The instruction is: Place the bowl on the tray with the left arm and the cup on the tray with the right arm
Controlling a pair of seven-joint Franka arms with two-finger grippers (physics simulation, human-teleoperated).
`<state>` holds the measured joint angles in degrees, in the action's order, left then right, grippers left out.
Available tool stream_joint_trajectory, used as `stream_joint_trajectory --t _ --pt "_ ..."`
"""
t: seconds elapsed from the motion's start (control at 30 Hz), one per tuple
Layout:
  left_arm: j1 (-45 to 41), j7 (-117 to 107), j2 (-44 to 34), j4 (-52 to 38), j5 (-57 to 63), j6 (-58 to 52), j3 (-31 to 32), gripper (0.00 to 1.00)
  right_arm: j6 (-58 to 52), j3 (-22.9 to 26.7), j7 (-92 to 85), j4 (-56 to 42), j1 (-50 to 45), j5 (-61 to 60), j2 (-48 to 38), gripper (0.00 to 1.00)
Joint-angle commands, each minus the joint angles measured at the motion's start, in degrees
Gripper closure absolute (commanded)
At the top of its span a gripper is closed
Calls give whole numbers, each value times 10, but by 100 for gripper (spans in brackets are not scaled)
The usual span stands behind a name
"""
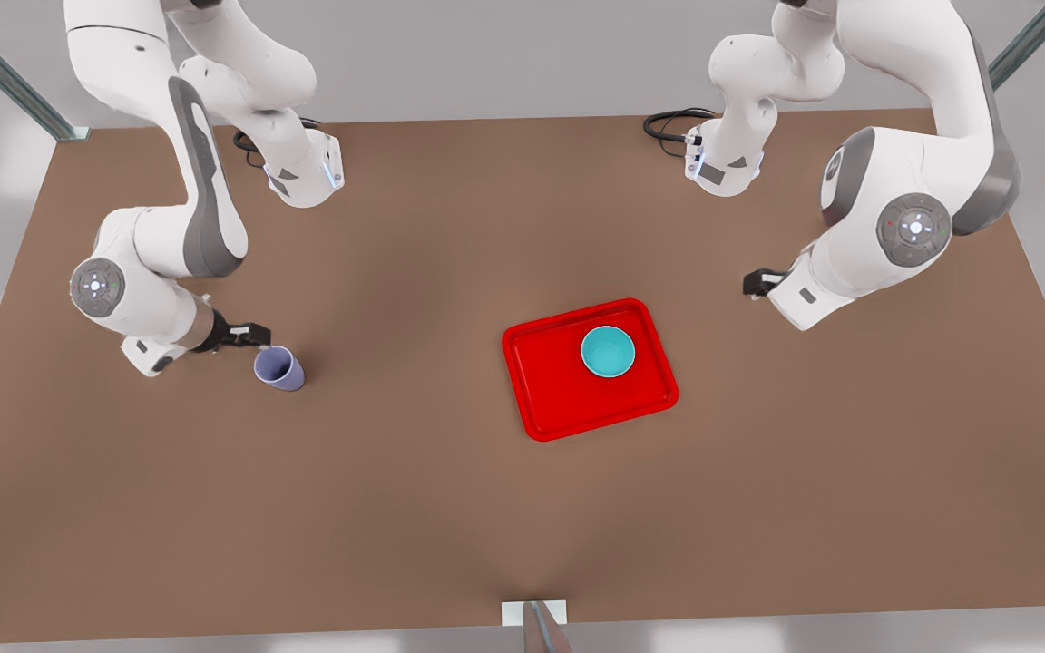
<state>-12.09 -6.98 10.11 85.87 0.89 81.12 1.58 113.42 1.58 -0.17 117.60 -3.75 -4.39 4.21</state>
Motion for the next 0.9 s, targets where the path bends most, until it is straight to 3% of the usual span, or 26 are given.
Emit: stream_joint_trajectory --t 0.0,0.77,0.8,0.83,0.87 --pt "0 0 1 0 0 0 0 0 0 1 0 2 1 0 3 0" --pt "0 0 6 1 -9 1 6 0 160 6 -27 59 35 -4 120 2" --pt "0 0 7 1 -9 1 6 0 160 6 -27 60 36 -4 123 5" --pt "0 0 7 1 -9 1 5 0 162 6 -27 61 37 -4 123 23" --pt "0 0 7 1 -9 1 5 0 162 6 -27 61 37 -4 127 53"
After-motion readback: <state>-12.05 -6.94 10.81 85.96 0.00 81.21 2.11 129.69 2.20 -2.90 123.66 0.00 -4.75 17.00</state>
